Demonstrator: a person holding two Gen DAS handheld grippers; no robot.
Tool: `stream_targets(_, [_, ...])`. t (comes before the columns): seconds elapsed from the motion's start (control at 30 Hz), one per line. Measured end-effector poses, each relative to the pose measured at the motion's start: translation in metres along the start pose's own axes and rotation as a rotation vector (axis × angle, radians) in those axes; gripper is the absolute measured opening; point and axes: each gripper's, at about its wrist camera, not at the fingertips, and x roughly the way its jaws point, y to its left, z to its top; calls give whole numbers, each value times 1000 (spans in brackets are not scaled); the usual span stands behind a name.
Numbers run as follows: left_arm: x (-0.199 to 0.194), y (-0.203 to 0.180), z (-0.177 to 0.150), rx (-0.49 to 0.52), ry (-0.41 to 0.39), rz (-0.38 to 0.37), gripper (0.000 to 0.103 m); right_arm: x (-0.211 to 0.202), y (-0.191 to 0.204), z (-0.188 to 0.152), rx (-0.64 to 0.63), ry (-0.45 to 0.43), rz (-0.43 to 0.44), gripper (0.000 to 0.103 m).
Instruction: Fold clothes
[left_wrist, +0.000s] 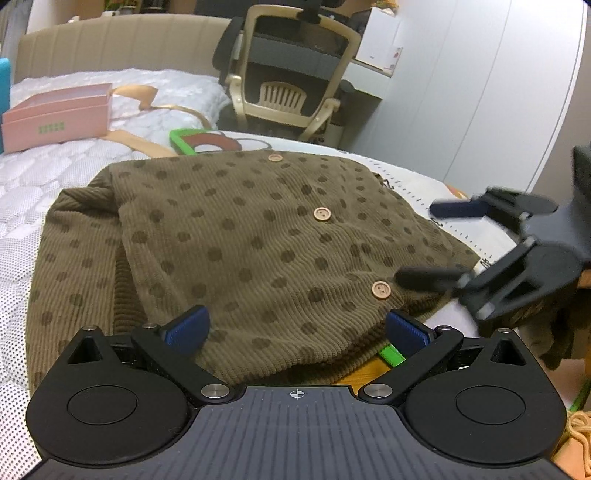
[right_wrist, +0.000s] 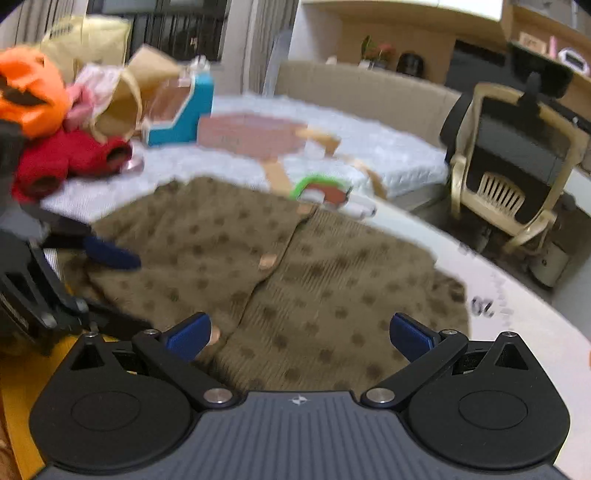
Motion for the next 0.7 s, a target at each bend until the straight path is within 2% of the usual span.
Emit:
stream_targets(0.07, [-1,0,0,0,-2,1,103,8,0,-5,12,35,2,103])
stream_targets(0.2, [-1,-1,0,1,-4,3,103,9,-15,-11,101,69,59,103])
stream_targets(0.4, [-3,4,1,-16,-11,-18,103,8,-16,-24,140,58,83,103])
stream_targets(0.5, [-18,18,3,-119,-21,-87,103,5,-16,-27,134,60,76,103])
stream_targets(0.57, [-37,35,4,-201,-80,-89,103,6,-14,-27,113,66,65,103])
stream_targets(0.7, [-67,69,-3,-314,-144,100,103,7,-10,-27,103,66,56,103])
